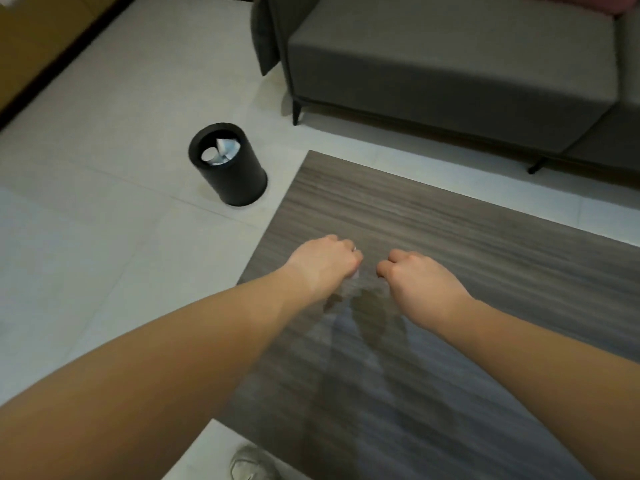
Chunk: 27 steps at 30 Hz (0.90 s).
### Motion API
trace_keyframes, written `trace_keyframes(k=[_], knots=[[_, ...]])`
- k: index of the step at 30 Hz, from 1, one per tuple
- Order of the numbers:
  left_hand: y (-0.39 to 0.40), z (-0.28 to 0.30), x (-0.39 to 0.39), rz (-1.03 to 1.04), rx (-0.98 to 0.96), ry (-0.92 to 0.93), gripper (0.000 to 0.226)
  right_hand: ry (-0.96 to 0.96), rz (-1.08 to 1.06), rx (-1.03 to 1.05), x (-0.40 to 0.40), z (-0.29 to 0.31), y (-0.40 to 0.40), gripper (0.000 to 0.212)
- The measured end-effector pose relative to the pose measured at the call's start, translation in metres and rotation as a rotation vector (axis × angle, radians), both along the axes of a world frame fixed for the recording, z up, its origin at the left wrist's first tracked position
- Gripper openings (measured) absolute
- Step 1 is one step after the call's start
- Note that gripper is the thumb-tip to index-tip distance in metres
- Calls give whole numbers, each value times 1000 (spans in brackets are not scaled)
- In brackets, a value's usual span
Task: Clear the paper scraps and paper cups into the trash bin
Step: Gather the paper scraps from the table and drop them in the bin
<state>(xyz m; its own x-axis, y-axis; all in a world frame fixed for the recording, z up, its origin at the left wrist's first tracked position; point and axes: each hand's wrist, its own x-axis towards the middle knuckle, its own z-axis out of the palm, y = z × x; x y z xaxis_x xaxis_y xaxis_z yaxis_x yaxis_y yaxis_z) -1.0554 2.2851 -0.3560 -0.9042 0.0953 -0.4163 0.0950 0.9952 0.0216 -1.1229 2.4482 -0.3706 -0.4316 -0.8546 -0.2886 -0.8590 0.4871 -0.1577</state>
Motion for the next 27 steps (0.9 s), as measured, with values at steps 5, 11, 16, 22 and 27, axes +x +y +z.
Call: trace_keyframes(k=[5, 11, 16, 22, 27], knots=[[-72, 15, 54, 46, -42, 20, 19, 20, 60, -15, 40, 12, -71, 27], [-162, 30, 122, 131, -33, 11, 31, 30, 108, 1, 93, 28, -163, 30], [-231, 39, 174, 194, -10, 1, 35, 5, 141, -18, 127, 34, -240, 27], [-296, 49, 216, 317, 18, 23, 39, -14, 192, -54, 159, 36, -318, 25], [-337, 47, 225, 437, 74, 108, 35, -44, 210, -89, 161, 38, -378, 26]])
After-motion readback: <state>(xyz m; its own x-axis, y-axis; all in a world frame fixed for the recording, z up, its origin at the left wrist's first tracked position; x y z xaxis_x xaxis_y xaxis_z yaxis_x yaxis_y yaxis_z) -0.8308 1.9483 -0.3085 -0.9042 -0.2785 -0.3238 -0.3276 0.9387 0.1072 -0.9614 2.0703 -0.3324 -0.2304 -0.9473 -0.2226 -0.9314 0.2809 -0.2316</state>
